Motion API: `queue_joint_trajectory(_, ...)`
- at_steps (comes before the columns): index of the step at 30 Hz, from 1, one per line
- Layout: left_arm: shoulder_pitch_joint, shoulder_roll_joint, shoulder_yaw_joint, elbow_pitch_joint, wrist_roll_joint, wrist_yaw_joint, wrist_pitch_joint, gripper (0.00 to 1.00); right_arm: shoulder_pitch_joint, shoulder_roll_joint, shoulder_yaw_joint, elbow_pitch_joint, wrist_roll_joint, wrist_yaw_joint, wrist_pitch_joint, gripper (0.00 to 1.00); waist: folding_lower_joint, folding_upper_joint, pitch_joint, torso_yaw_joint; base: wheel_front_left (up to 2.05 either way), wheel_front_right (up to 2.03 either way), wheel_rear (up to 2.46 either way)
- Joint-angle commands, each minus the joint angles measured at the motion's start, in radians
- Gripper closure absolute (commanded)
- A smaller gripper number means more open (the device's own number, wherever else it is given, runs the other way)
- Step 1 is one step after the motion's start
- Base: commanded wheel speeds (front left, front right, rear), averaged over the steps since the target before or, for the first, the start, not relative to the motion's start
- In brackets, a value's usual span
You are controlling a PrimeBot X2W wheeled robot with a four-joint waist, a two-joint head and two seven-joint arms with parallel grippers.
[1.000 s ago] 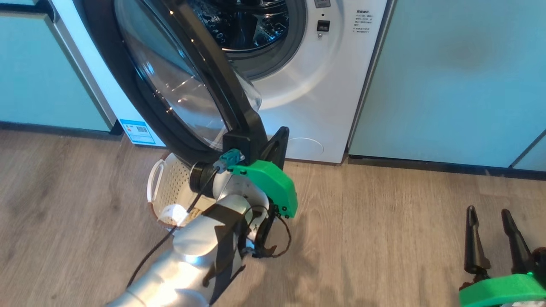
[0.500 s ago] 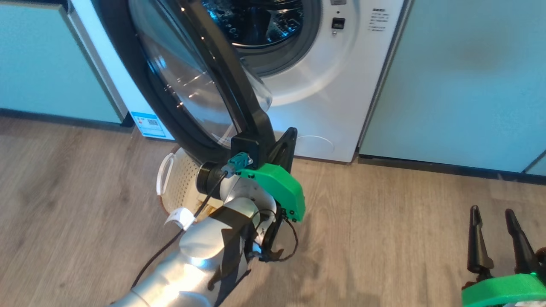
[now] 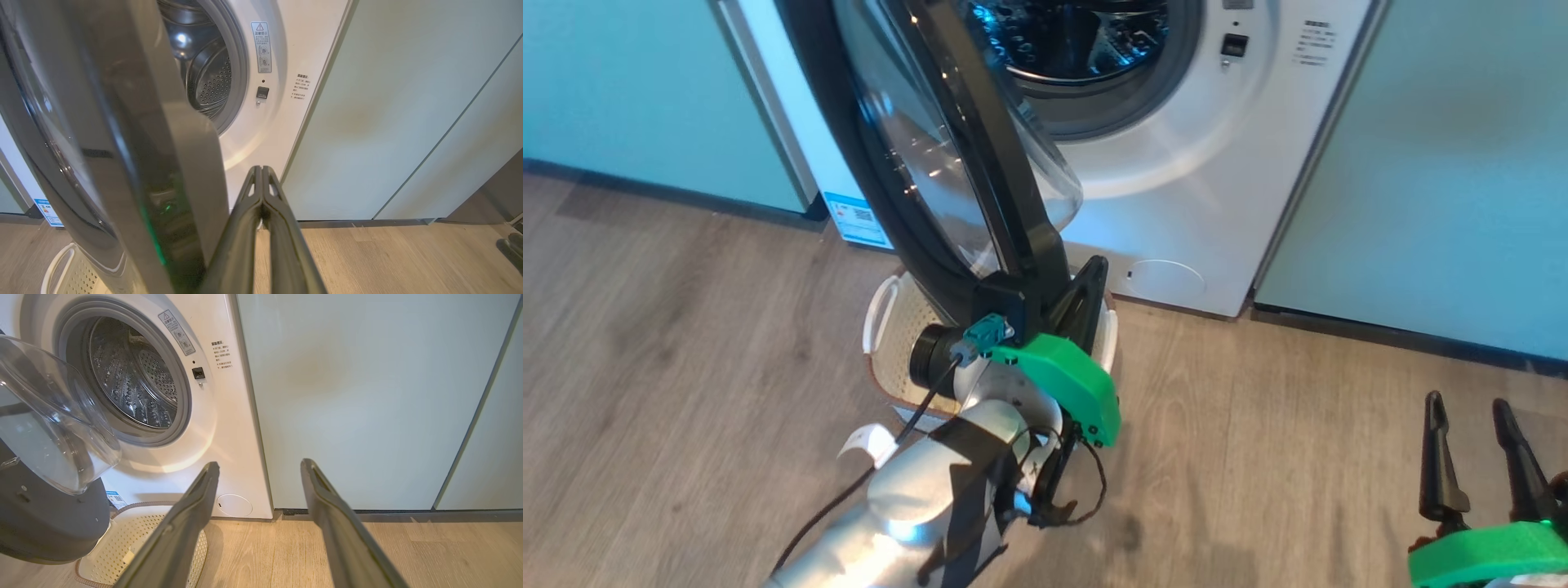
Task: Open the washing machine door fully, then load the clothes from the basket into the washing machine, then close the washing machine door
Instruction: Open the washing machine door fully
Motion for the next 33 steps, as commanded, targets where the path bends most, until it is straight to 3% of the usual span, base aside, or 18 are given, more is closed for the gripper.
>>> queue_joint_trajectory(1, -0.020, 0.031, 0.028, -0.040, 0.011, 0.013, -0.007, 1.00, -0.044, -0.009, 0.017, -0.026, -0.006, -0.003, -0.009, 0.00, 0.0000, 0.0000, -0.002, 0.011, 0.00, 0.00, 0.00)
queue_joint_trajectory(18, 0.069, 0.075, 0.012, -0.123, 0.008, 0.066, 0.005, 1.00, -0.022, -0.009, 0.006, -0.031, -0.008, -0.003, 0.002, 0.00, 0.0000, 0.0000, -0.031, 0.089, 0.00, 0.00, 0.00)
queue_joint_trajectory(33, 0.068, 0.101, 0.026, -0.136, 0.009, 0.091, -0.002, 1.00, -0.028, -0.009, 0.017, -0.031, -0.001, -0.003, 0.005, 0.00, 0.0000, 0.0000, -0.022, 0.103, 0.00, 0.00, 0.00)
